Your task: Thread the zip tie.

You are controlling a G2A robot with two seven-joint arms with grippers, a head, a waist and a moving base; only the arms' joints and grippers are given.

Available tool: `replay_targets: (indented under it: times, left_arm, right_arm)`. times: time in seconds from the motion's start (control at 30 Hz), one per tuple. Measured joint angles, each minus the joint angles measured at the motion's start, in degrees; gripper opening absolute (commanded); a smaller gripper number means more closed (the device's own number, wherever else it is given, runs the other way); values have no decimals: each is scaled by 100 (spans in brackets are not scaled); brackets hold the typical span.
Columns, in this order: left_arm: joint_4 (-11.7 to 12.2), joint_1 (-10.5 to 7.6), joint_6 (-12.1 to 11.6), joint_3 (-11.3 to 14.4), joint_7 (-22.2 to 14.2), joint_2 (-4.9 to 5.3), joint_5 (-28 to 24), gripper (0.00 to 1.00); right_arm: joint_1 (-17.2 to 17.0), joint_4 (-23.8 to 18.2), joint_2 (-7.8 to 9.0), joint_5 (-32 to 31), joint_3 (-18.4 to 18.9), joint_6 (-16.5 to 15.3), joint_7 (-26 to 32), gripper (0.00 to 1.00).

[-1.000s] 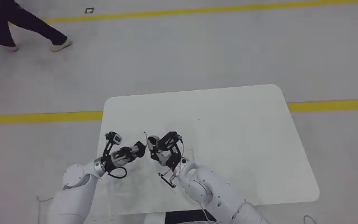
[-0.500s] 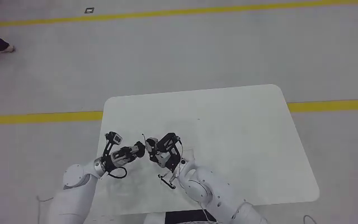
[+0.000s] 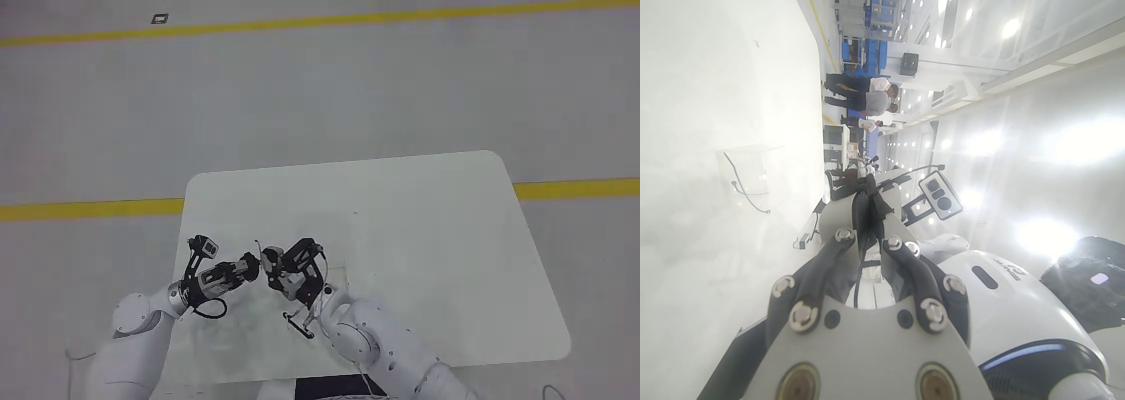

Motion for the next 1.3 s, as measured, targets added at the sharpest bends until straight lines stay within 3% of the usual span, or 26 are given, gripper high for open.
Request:
replay_targets:
  times: [0.47, 0.77, 0.87, 1.07, 1.17, 1.3]
  left_arm:
    - [0, 0, 0, 0, 0, 0, 0, 0]
    - [-1, -2, 20, 8, 26, 0, 2, 0]
    - [33, -13, 374, 23, 140, 16, -170, 0]
    - [348, -139, 1193, -118, -431, 102, -672, 0]
    - [516, -246, 1578, -84, -645, 143, -861, 0]
    - [468, -280, 2049, 166, -630, 225, -1204, 0]
  right_arm:
    - [-314, -89, 100, -243, 204, 36, -405, 100]
    - [-316, -91, 101, -251, 206, 46, -413, 100]
    - [-306, -125, 144, -738, 215, 203, -377, 100]
    - [-440, -340, 282, -2585, 184, 776, -5, 100]
    - [-242, -338, 404, -2740, 23, 966, 68, 100]
    - [188, -237, 634, -2712, -541, 1330, 1, 100]
